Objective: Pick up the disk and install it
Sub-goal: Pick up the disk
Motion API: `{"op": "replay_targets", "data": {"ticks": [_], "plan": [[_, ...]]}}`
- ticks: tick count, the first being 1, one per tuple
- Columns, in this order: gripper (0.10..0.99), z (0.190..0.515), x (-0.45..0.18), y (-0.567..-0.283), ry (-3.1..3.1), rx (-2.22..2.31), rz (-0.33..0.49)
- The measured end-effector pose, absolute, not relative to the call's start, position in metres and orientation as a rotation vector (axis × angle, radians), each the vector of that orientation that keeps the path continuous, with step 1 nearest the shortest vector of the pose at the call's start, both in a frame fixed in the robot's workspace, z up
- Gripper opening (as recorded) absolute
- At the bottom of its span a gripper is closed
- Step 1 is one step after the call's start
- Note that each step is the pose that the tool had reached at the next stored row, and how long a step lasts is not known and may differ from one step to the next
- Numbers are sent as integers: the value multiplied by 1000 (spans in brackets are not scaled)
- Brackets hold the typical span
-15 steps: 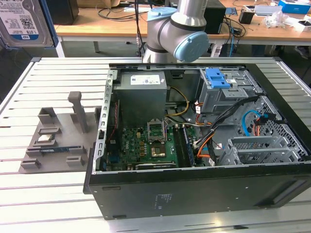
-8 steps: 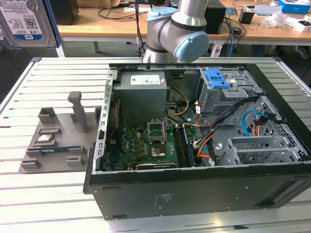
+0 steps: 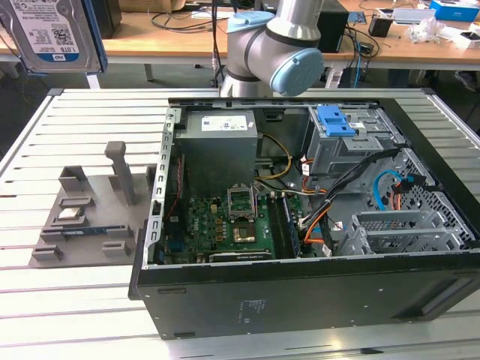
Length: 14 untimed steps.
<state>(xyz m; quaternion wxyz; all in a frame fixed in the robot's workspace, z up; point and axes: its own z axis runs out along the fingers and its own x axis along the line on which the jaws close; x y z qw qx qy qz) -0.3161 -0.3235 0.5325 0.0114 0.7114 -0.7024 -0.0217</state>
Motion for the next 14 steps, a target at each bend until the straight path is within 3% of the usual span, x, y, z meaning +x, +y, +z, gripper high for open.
{"op": "replay_targets", "data": {"ticks": [14], "plan": [[365, 532, -271, -324, -2191, 2219, -68]]}}
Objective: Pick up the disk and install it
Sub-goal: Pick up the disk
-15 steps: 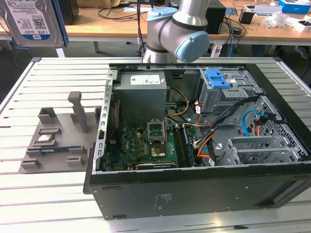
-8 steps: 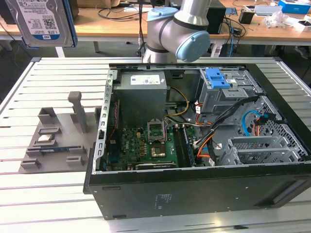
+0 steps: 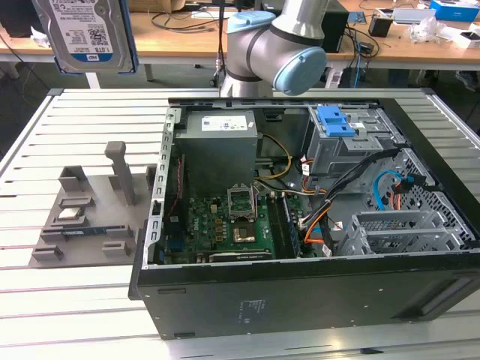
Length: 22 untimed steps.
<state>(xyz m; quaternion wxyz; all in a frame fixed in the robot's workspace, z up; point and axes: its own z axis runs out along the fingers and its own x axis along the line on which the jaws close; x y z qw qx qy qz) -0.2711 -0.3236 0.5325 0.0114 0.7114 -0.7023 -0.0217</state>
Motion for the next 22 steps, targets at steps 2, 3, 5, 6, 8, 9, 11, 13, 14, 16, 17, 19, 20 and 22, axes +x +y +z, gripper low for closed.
{"op": "replay_targets", "data": {"ticks": [2, 3, 5, 6, 8, 9, 11, 13, 14, 16, 17, 19, 20, 22], "plan": [[365, 533, -263, -324, -2191, 2219, -68], [365, 533, -260, -324, -2191, 2219, -68], [365, 533, -253, -324, -2190, 2219, -68], [365, 532, -250, -324, -2191, 2219, -68], [365, 533, -242, -324, -2191, 2219, -68], [365, 533, -237, -324, -2191, 2219, -68], [365, 533, -231, -324, -2190, 2219, -68], [365, 533, -223, -324, -2191, 2219, -68], [365, 533, -221, -324, -2191, 2219, -68], [365, 532, -213, -324, -2190, 2219, -68], [365, 533, -210, -324, -2190, 2219, -68], [365, 532, -204, -324, -2191, 2219, -68], [365, 533, -202, -324, -2191, 2219, -68], [365, 533, -196, -324, -2190, 2219, -68]]}}
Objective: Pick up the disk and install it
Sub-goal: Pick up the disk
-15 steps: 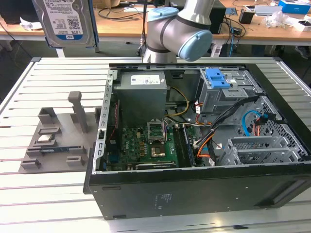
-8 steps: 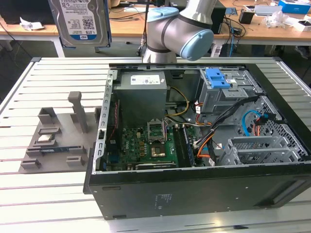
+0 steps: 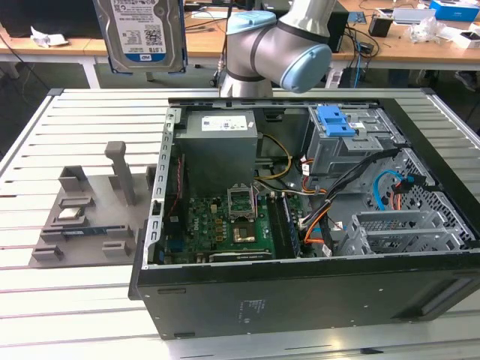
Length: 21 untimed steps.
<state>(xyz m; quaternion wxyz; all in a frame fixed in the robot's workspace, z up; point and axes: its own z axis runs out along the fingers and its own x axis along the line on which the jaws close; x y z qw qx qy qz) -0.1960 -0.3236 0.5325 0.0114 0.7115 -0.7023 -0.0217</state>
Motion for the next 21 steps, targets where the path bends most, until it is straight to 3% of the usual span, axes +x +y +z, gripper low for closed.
{"op": "replay_targets", "data": {"ticks": [21], "plan": [[365, 533, -124, -324, -2191, 2219, -68]]}}
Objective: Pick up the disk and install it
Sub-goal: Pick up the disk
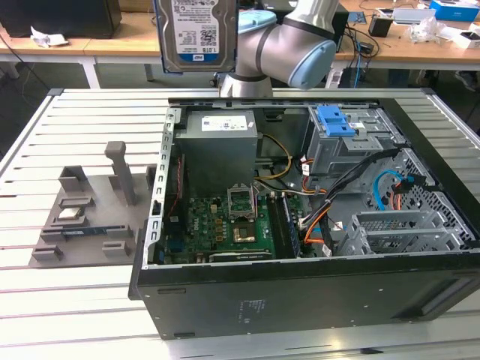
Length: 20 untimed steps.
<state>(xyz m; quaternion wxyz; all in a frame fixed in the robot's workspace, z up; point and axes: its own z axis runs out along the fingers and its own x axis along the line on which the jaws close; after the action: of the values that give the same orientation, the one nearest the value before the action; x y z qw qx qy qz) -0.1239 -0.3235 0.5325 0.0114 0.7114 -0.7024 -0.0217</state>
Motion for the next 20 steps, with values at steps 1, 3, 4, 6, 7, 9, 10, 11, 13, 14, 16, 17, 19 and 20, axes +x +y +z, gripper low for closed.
{"op": "replay_targets", "data": {"ticks": [1, 3, 4, 6, 7, 9, 10, 11, 13, 14, 16, 17, 19, 20], "plan": [[365, 533, -120, -324, -2190, 2219, -68], [365, 533, -114, -324, -2191, 2219, -68], [365, 533, -111, -324, -2191, 2219, -68], [365, 533, -103, -324, -2191, 2219, -68], [365, 533, -98, -324, -2191, 2219, -68], [365, 533, -91, -324, -2191, 2219, -68], [365, 533, -88, -324, -2191, 2219, -68], [365, 533, -84, -324, -2191, 2219, -68], [365, 533, -77, -324, -2191, 2219, -68], [365, 533, -74, -324, -2191, 2219, -68], [365, 533, -67, -324, -2191, 2219, -68], [365, 533, -63, -324, -2191, 2219, -68], [365, 533, -56, -324, -2190, 2219, -68], [365, 533, -54, -324, -2191, 2219, -68]]}}
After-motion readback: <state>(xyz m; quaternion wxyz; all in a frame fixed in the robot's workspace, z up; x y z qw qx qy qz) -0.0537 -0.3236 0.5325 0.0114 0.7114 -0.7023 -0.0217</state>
